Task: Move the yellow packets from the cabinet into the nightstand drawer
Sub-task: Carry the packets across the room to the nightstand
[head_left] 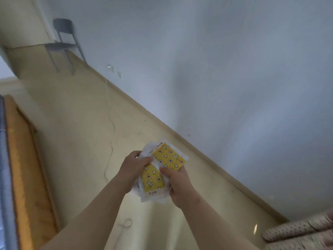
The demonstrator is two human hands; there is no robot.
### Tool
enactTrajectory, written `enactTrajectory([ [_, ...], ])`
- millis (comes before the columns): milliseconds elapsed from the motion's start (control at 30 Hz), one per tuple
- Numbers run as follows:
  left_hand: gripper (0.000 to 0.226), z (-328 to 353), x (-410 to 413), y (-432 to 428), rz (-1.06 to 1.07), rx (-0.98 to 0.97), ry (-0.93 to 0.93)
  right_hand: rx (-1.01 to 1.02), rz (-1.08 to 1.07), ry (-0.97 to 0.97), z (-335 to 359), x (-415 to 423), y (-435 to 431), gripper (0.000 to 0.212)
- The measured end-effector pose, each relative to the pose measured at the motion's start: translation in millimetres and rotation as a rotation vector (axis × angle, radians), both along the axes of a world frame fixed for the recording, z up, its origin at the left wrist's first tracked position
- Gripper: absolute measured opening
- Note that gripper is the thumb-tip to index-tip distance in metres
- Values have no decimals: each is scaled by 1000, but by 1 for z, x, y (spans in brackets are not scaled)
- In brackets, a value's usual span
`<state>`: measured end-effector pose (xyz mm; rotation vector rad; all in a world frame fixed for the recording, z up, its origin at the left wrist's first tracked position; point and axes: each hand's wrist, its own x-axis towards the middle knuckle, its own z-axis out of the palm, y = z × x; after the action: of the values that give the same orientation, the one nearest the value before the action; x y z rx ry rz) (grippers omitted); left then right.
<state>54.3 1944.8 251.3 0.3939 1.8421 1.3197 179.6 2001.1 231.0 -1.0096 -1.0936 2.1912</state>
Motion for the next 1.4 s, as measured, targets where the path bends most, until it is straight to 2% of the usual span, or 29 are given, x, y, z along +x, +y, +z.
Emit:
enactTrajectory([
  [100, 17, -7, -30, 36, 42, 7, 22, -32, 92, -10, -7, -33, 41, 33],
  [167, 18, 4, -32, 42, 50, -3, 28, -31, 35, -15, 6, -39, 49, 34],
  [233, 19, -15, -136, 128, 181, 21, 24, -73, 159, -22, -14, -147, 149, 37],
  [300, 19, -13, -142, 135, 136, 11, 41, -54, 201, -22, -16, -154, 158, 38],
  [367, 19, -9, -160, 149, 164, 44, 9, -36, 136, -14, -6, -179, 170, 39],
  [600, 18, 25, -339, 255, 270, 136, -80, -25, 256, 60, 25, -360, 292, 38],
  [700, 27, 29, -396, 274, 272, 163, -126, -54, 270, 97, 24, -422, 323, 40],
  [833, 56, 26, -474, 302, 288, 235, -148, -77, 369, 159, 19, -506, 366, 41],
  [867, 56, 23, -495, 314, 311, 248, -146, -68, 400, 178, 18, -530, 380, 41],
  [1000, 34, 22, -570, 367, 470, 293, -137, -32, 484, 228, 20, -620, 438, 40],
  [1067, 33, 26, -608, 393, 522, 302, -138, -62, 536, 266, 23, -664, 466, 39],
  [1200, 34, 34, -679, 416, 565, 325, -154, -13, 628, 241, 28, -749, 497, 38],
  [1400, 49, 30, -784, 421, 545, 317, -163, -28, 717, 158, 17, -868, 513, 37],
])
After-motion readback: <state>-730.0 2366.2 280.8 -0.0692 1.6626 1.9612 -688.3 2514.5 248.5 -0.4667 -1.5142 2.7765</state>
